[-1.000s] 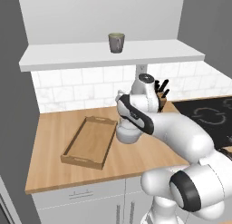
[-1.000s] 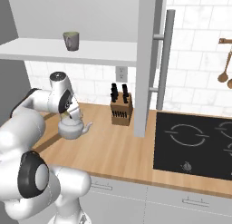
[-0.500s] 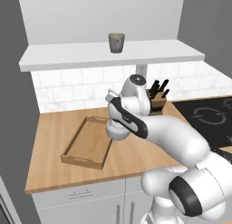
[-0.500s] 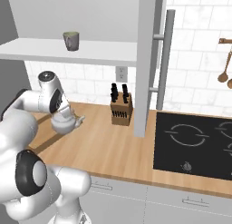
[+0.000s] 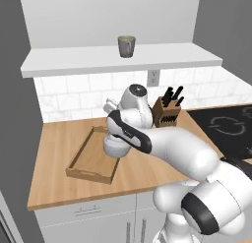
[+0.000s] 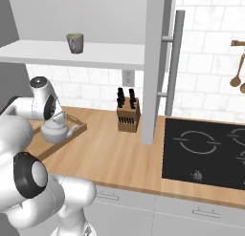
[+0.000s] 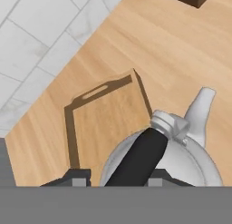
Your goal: Pick the kettle from the counter and place it on the tray. Then pick the mug from the cabinet and place it on the tray. Then close the cabinet doors.
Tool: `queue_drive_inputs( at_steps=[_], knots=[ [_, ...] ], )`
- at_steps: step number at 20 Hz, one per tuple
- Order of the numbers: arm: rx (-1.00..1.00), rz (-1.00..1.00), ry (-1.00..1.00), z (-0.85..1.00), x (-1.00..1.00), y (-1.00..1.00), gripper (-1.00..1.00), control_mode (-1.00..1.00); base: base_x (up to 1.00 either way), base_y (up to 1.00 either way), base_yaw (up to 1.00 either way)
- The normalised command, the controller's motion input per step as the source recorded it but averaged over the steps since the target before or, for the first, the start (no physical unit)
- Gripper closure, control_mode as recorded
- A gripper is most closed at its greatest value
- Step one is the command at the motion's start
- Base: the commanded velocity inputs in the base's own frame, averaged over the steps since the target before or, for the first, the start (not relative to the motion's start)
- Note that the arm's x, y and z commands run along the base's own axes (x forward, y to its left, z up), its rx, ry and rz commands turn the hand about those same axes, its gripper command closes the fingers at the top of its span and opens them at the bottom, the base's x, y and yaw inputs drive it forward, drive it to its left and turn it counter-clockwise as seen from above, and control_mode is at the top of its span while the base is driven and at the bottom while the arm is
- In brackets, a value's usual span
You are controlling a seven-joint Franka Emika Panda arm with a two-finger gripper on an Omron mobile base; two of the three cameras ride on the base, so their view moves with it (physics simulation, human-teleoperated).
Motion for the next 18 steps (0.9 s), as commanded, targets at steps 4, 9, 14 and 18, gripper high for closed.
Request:
queue_drive_inputs(
  at_steps=[4,9,14,18],
  knots=[
    [0.03,0.00,-0.01,0.00,0.13,0.31,1.00,-1.00,0.00,0.00,0.00],
    [0.04,0.00,0.00,0.00,0.19,0.06,1.00,-1.00,0.00,0.00,0.00],
    [0.01,0.00,0.00,-0.01,0.24,0.22,1.00,-1.00,0.00,0.00,0.00],
    [0.00,0.00,0.00,-0.09,0.24,0.14,1.00,-1.00,0.00,0.00,0.00]
  ],
)
